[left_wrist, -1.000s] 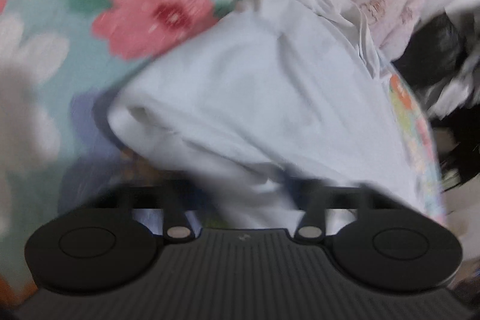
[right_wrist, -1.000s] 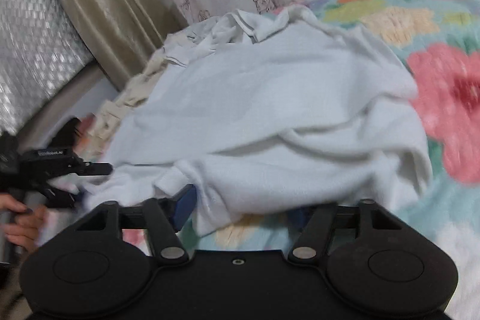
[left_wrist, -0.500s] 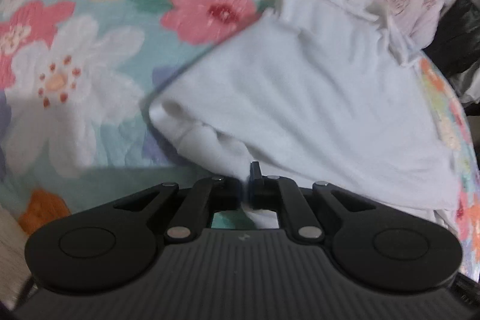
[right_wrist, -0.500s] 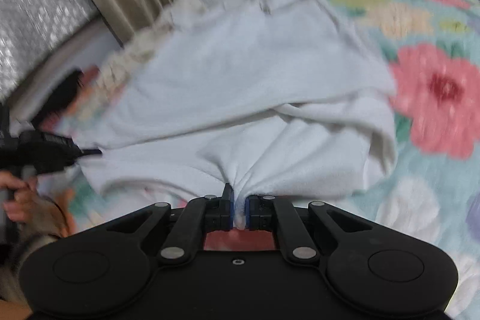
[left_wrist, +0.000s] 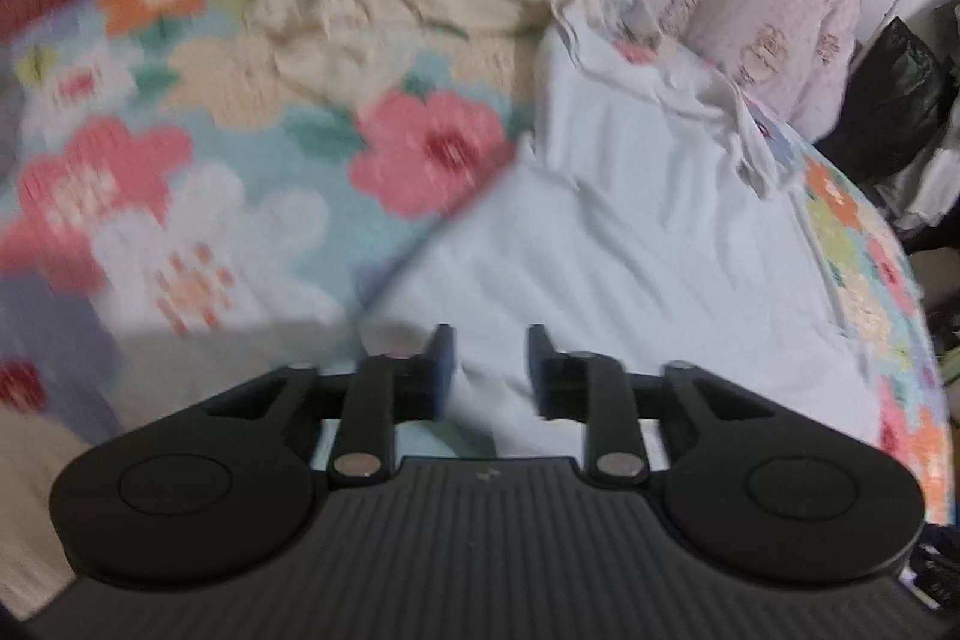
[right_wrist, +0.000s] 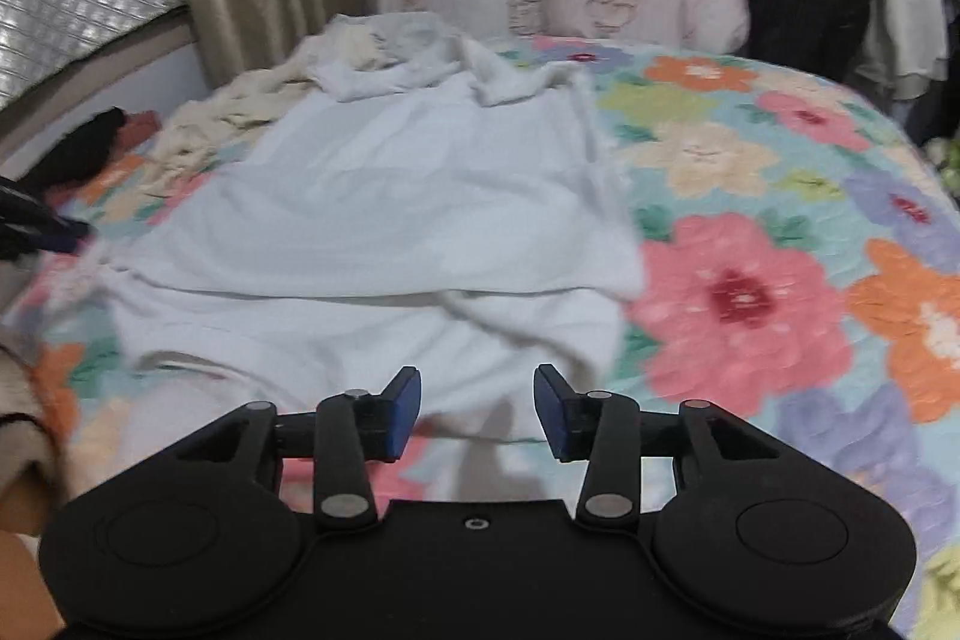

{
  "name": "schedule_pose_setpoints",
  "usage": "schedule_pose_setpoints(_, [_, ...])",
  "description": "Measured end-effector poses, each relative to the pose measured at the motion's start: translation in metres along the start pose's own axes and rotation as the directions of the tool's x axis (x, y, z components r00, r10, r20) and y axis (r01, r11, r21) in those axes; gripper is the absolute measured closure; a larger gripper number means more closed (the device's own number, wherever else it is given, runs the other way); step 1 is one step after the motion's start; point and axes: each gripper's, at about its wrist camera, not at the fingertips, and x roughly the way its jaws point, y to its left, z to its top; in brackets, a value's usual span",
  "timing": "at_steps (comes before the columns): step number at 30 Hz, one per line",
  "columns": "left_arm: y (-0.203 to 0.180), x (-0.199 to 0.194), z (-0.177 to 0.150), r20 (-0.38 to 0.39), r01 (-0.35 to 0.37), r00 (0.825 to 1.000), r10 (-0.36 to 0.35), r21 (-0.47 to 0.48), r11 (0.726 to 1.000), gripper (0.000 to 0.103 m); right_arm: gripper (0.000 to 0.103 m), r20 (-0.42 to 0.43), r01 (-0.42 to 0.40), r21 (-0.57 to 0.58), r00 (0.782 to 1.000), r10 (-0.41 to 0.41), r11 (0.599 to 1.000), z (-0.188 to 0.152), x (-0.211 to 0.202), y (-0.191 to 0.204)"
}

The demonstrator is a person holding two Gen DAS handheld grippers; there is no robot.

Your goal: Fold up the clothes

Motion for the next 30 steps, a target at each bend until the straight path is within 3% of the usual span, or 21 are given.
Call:
schedule_pose_setpoints(3, [0.003,0.008,0.015,-0.004,-0.065,0.998,0.065,0.056,0.996,0.065,0.056,-0.027,0.051,-0.048,0.998,-0.053,0.998,0.002,0.016,-0.006])
schedule_pose_setpoints(7, [0.003,0.032,0.021,-0.066,-0.1,0.992,0.111,0.152,0.983,0.061,0.056,-0.035,0.083,-0.073,0.996,-0.085,0.994,0.004,0.027,-0.01])
schedule_pose_setpoints(10, [0.0,0.055,0.017,-0.124,-0.069,0.987,0.099,0.226,0.972,0.054,0.052,-0.035,0.094,-0.077,0.995,-0.097,0.993,0.004,0.03,-0.011])
schedule_pose_setpoints(11, [0.0,0.064,0.015,-0.15,-0.043,0.985,0.08,0.236,0.971,0.054,0.047,-0.035,0.104,-0.083,0.994,-0.107,0.991,0.004,0.031,-0.011])
schedule_pose_setpoints(14, [0.011,0.083,0.011,-0.215,-0.008,0.976,0.038,0.139,0.99,0.053,0.04,-0.027,0.132,-0.074,0.991,-0.134,0.988,0.0,0.035,-0.013])
schedule_pose_setpoints(17, [0.025,0.089,0.014,-0.221,0.015,0.975,-0.007,0.036,0.999,0.047,0.039,-0.011,0.101,-0.007,0.995,-0.101,0.995,-0.004,0.039,-0.022])
schedule_pose_setpoints(20, [0.034,0.094,0.013,-0.222,0.048,0.973,-0.056,-0.043,0.998,0.037,0.039,0.006,0.023,0.101,1.0,-0.023,0.995,-0.009,0.049,-0.036])
schedule_pose_setpoints(22, [0.037,0.096,0.009,-0.214,0.095,0.971,-0.11,-0.077,0.992,0.024,0.038,0.055,-0.048,0.201,0.998,0.038,0.978,-0.013,0.052,-0.044])
schedule_pose_setpoints(23, [0.035,0.095,0.007,-0.21,0.112,0.97,-0.126,-0.074,0.991,0.024,0.038,0.073,-0.069,0.229,0.996,0.053,0.971,-0.014,0.053,-0.046])
schedule_pose_setpoints(25, [0.029,0.094,0.004,-0.202,0.129,0.97,-0.133,-0.037,0.991,0.031,0.039,0.09,-0.087,0.252,0.994,0.066,0.964,-0.016,0.057,-0.046])
schedule_pose_setpoints(26, [0.026,0.093,0.002,-0.199,0.124,0.972,-0.125,-0.014,0.992,0.039,0.045,0.099,-0.096,0.263,0.992,0.072,0.96,-0.017,0.059,-0.046])
schedule_pose_setpoints(27, [0.022,0.094,0.0,-0.2,0.121,0.973,-0.116,0.012,0.993,0.061,0.055,0.101,-0.088,0.253,0.993,0.064,0.963,-0.017,0.06,-0.044])
schedule_pose_setpoints(28, [0.019,0.094,-0.001,-0.2,0.121,0.973,-0.113,0.03,0.992,0.082,0.088,0.098,-0.066,0.227,0.994,0.045,0.972,-0.016,0.062,-0.042])
schedule_pose_setpoints(30, [0.016,0.093,0.0,-0.194,0.126,0.974,-0.115,0.047,0.991,0.088,0.094,0.1,-0.031,0.184,0.995,0.012,0.982,-0.015,0.062,-0.039])
